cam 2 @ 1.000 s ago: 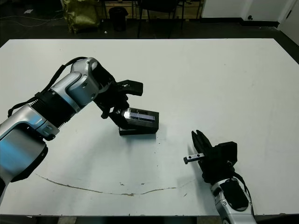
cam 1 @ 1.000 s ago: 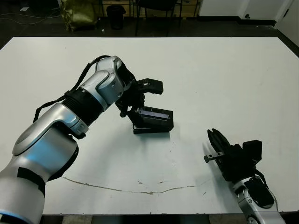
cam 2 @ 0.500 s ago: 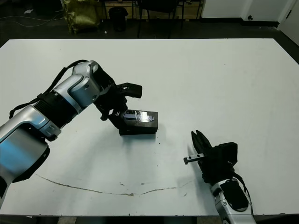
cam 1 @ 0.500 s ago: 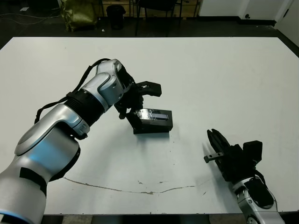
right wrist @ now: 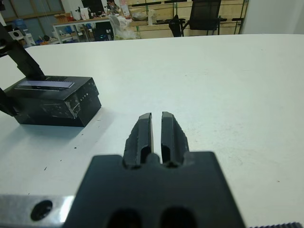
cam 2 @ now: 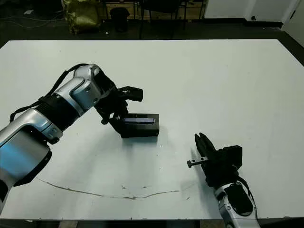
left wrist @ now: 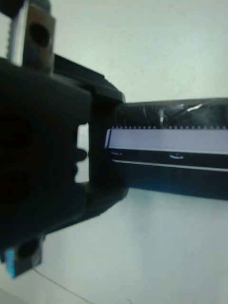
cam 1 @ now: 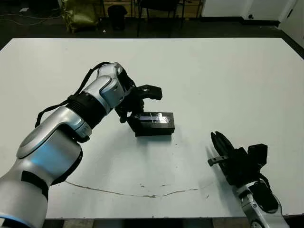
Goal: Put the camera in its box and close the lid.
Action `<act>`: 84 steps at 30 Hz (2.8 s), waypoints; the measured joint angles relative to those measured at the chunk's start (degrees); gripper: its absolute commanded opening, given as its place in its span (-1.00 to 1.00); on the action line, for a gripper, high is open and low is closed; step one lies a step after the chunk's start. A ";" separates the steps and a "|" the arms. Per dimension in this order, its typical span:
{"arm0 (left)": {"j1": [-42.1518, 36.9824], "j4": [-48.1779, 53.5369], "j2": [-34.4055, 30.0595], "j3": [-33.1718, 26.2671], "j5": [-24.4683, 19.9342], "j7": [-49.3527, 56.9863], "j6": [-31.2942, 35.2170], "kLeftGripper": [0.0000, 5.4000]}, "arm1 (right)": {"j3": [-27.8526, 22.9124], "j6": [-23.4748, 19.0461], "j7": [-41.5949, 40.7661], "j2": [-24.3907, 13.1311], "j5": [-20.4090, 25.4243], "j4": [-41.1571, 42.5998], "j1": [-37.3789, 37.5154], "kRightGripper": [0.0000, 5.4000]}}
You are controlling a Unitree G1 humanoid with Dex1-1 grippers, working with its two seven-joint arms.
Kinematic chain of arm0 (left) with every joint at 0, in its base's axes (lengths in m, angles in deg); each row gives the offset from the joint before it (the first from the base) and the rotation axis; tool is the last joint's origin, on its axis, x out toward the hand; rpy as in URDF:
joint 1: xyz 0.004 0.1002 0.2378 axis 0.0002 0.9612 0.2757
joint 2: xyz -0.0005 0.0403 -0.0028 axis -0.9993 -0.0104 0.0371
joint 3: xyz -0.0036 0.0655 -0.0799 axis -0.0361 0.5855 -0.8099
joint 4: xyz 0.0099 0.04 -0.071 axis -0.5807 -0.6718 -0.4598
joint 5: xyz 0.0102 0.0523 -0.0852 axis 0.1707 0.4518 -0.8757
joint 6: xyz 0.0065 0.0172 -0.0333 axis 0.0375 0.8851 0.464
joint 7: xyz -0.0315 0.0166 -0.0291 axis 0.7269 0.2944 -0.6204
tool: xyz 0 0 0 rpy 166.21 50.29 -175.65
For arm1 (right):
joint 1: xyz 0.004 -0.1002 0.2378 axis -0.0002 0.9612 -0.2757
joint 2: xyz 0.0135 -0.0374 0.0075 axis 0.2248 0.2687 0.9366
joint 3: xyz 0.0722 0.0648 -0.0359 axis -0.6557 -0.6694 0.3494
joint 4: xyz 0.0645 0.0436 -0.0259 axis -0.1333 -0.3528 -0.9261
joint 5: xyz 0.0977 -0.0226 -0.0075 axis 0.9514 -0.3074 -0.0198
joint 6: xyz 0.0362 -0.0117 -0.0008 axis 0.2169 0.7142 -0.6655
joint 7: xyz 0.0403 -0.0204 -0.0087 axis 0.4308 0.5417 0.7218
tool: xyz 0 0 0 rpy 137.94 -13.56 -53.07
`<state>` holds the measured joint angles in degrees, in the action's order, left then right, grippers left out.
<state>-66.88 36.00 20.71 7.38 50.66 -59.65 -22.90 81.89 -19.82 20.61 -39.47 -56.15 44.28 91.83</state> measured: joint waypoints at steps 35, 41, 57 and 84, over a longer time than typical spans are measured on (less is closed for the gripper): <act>0.67 -0.37 1.57 2.52 0.60 1.47 5.19 -0.15 | 0.15 2.22 -0.97 0.05 0.08 -1.96 0.31 -1.00; 1.00 -0.35 1.78 1.55 0.79 1.83 4.51 -0.15 | 0.18 3.10 -1.22 0.06 0.10 -2.49 0.32 -1.00; 4.24 4.76 1.45 -0.35 1.21 6.98 -3.18 1.00 | 0.37 3.42 -1.36 0.17 0.57 -2.23 0.86 -1.00; 9.71 15.40 -5.30 -23.51 -15.88 11.03 -1.92 1.00 | 0.72 3.42 -1.47 0.04 0.38 -3.12 0.74 -1.00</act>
<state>-57.16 51.40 15.41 -16.13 34.79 -48.62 -24.82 82.61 -16.40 19.14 -39.43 -55.77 41.16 92.57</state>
